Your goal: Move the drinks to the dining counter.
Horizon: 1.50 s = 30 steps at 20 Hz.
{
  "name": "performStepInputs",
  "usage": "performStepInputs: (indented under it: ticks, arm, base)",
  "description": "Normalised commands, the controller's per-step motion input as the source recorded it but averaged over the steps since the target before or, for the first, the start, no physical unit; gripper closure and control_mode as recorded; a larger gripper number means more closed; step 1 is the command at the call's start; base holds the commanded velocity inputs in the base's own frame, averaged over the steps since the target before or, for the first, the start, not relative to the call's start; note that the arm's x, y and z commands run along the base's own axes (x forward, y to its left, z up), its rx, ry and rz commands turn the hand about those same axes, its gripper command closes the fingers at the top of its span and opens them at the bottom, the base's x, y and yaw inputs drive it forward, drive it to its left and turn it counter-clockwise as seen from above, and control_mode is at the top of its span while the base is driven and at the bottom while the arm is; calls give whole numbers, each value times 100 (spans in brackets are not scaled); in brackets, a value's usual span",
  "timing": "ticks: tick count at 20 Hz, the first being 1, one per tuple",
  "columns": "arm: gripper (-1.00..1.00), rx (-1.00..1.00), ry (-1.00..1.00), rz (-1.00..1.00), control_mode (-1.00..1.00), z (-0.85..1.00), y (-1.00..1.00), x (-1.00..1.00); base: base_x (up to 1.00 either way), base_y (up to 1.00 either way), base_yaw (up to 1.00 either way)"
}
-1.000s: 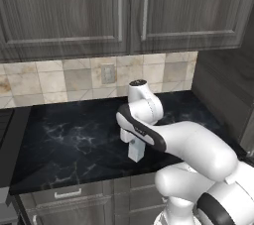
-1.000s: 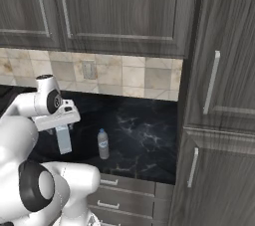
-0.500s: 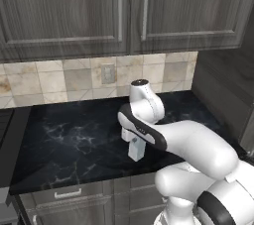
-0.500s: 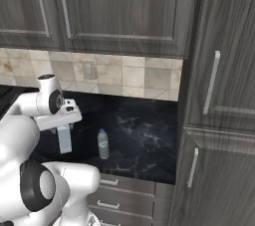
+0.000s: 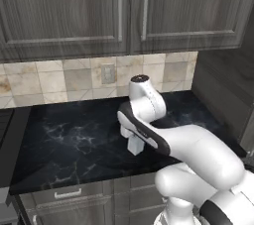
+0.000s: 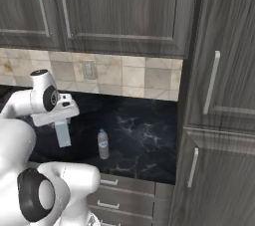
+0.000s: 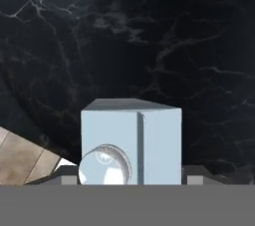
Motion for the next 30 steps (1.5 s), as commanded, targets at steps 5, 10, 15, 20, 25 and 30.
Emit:
performStepInputs:
  ticks: [5,10,15,20,25,30]
  arm:
    - [100,-9,-54,-1,-100,79,7,-52]
    - [100,-13,-46,-1,-100,47,6,-40]
    - [100,0,0,0,-100,0,3,-9]
    - [100,0,0,0,100,0,0,0]
    - [100,0,0,0,100,0,0,0]
    - [100,0,0,0,100,0,0,0]
  base:
    - [0,0,0]
    - [0,0,0]
    - [0,0,0]
    - [-94,31,23]
    - [-93,21,59]
    - [-54,2,80]
